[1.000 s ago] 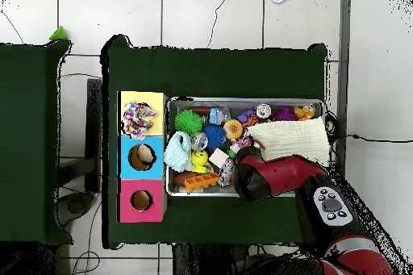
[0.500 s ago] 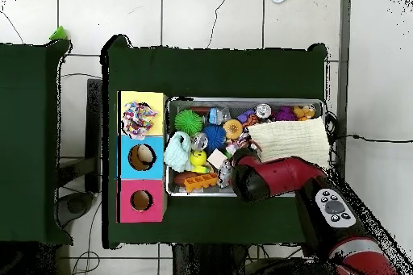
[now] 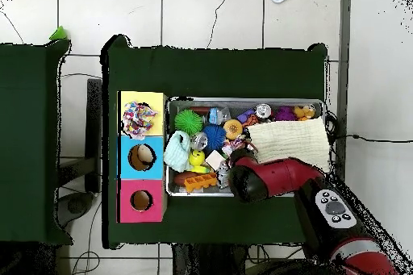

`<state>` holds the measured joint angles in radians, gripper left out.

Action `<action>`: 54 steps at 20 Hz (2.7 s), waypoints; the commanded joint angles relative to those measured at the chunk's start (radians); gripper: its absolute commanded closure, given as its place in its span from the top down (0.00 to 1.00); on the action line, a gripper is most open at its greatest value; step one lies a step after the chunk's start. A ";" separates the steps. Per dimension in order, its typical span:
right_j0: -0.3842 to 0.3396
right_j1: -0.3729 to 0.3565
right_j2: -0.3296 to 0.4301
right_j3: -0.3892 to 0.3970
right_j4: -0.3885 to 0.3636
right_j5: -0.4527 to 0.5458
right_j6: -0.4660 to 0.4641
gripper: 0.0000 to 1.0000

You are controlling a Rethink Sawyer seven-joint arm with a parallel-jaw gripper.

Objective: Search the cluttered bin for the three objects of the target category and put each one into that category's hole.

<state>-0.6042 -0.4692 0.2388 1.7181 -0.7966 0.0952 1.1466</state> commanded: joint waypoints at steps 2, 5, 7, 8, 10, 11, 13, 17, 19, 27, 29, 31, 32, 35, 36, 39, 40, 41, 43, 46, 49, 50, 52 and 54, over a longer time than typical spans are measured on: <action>-0.022 0.102 0.122 0.141 -0.032 0.054 0.050 0.00; -0.047 0.111 0.154 0.148 -0.049 0.041 0.028 0.00; -0.067 0.121 0.176 0.154 -0.040 0.059 0.021 0.00; -0.061 0.119 0.171 0.152 -0.033 0.069 0.027 0.00; -0.073 0.122 0.180 0.155 -0.019 0.097 0.023 0.00; -0.078 0.123 0.186 0.156 -0.013 0.110 0.019 0.00; -0.092 0.125 0.197 0.159 0.000 0.134 0.013 0.00; -0.109 0.103 0.223 0.184 0.024 0.172 0.010 0.00; -0.096 0.076 0.222 0.199 0.030 0.167 0.027 0.00; -0.084 0.003 0.262 0.261 0.079 0.205 0.026 0.00; -0.085 -0.013 0.274 0.273 0.093 0.220 0.023 0.00; -0.091 -0.011 0.282 0.275 0.099 0.231 0.014 0.00; -0.090 -0.016 0.283 0.276 0.105 0.236 0.016 0.00; -0.090 -0.017 0.288 0.275 0.107 0.243 0.011 0.00; -0.093 -0.013 0.289 0.273 0.104 0.241 0.007 0.00; -0.094 -0.015 0.295 0.274 0.110 0.253 0.003 0.00; -0.094 -0.015 0.295 0.274 0.110 0.254 0.005 0.00; -0.093 -0.014 0.294 0.273 0.108 0.252 0.005 0.00; -0.093 -0.016 0.295 0.274 0.110 0.255 0.007 0.00; -0.092 -0.021 0.297 0.277 0.113 0.257 0.007 0.00; -0.098 -0.023 0.307 0.282 0.120 0.269 -0.001 0.00; -0.100 -0.025 0.313 0.285 0.123 0.275 -0.005 0.00; -0.100 -0.029 0.319 0.289 0.128 0.282 -0.006 0.00; -0.104 -0.040 0.327 0.298 0.137 0.284 0.001 0.00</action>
<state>-0.7153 -0.5222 0.4620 1.9014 -0.6999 0.1965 1.1466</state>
